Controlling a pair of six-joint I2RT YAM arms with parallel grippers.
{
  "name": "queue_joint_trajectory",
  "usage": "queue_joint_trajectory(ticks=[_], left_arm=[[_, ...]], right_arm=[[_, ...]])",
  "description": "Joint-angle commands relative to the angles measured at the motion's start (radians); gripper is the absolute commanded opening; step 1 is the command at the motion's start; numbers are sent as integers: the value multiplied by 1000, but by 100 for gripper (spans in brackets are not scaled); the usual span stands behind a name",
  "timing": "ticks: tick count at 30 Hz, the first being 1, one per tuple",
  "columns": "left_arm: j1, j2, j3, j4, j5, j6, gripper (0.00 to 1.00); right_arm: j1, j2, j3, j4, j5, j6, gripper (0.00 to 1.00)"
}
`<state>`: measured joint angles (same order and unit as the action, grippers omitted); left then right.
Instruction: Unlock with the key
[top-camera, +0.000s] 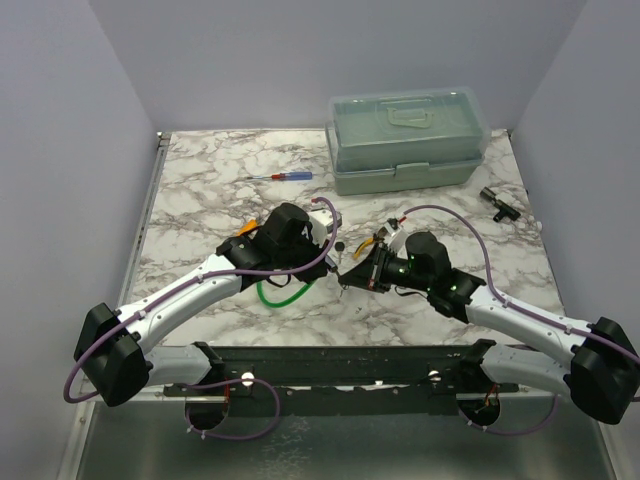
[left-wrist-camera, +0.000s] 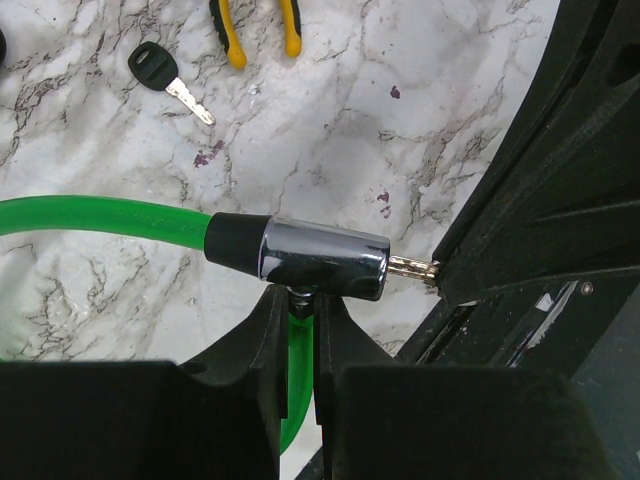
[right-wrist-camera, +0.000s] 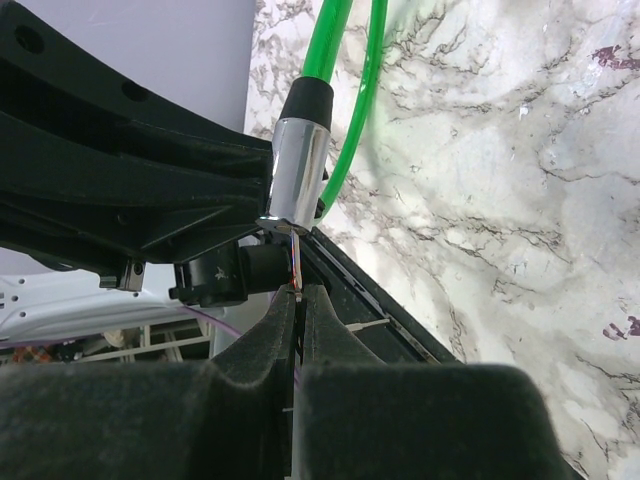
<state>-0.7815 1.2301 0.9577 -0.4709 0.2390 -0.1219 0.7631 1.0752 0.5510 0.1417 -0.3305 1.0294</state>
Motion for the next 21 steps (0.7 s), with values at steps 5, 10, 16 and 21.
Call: queue_joint_trajectory(ticks=[5, 10, 16, 21], left_arm=[[-11, -38, -2, 38, 24, 19, 0], [-12, -41, -4, 38, 21, 23, 0], [-17, -43, -5, 40, 17, 27, 0], [-21, -44, -7, 40, 3, 28, 0]], right_arm=[[-19, 10, 13, 24, 3, -13, 0], [-23, 20, 16, 29, -10, -10, 0], [-24, 24, 10, 44, -21, 5, 0], [-27, 31, 19, 28, -28, 15, 0]])
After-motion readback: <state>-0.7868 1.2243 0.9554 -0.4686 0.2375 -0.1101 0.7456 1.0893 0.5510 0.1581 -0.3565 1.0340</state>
